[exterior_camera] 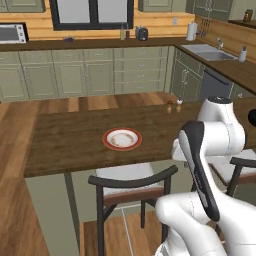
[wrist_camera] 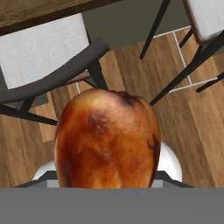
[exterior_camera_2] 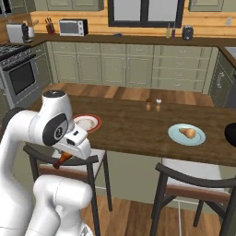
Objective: Pick the chicken drumstick and squash from their plates and place them in the bowl. Then put the bowl in the fridge.
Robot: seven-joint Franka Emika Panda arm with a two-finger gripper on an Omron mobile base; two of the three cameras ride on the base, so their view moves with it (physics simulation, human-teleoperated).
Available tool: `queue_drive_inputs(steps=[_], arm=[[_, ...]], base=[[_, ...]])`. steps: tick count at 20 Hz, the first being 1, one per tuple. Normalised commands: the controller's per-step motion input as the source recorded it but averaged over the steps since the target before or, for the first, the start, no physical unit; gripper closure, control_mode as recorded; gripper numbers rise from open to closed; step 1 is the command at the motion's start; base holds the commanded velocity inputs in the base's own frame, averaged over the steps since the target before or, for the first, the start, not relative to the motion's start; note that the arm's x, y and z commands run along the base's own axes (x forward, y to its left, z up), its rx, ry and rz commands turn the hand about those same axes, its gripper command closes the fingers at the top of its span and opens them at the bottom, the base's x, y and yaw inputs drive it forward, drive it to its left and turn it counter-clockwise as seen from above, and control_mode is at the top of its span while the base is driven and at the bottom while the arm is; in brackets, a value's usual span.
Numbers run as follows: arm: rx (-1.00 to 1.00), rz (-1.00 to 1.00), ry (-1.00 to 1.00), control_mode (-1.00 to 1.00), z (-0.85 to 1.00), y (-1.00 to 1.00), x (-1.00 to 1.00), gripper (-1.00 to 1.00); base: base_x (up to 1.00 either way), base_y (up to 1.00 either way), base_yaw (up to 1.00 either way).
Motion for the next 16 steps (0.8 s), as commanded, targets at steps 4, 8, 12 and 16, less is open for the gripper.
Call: queue_drive_inputs(steps=[4, 8, 12, 16], arm=[[0.0, 0.0, 0.0, 1.0, 0.0, 0.0, 0.0, 1.0], [0.0, 0.0, 0.0, 1.0, 0.0, 0.0, 0.0, 1.0], [0.0, 0.0, 0.0, 1.0, 0.0, 0.0, 0.0, 1.0], [0.0, 0.0, 0.0, 1.0, 0.0, 0.0, 0.0, 1.0]], base=[[-0.08, -0.26, 0.0], [-0.18, -0.76, 0.0], [-0.15, -0.98, 0.0], [-0.03, -1.0, 0.0]])
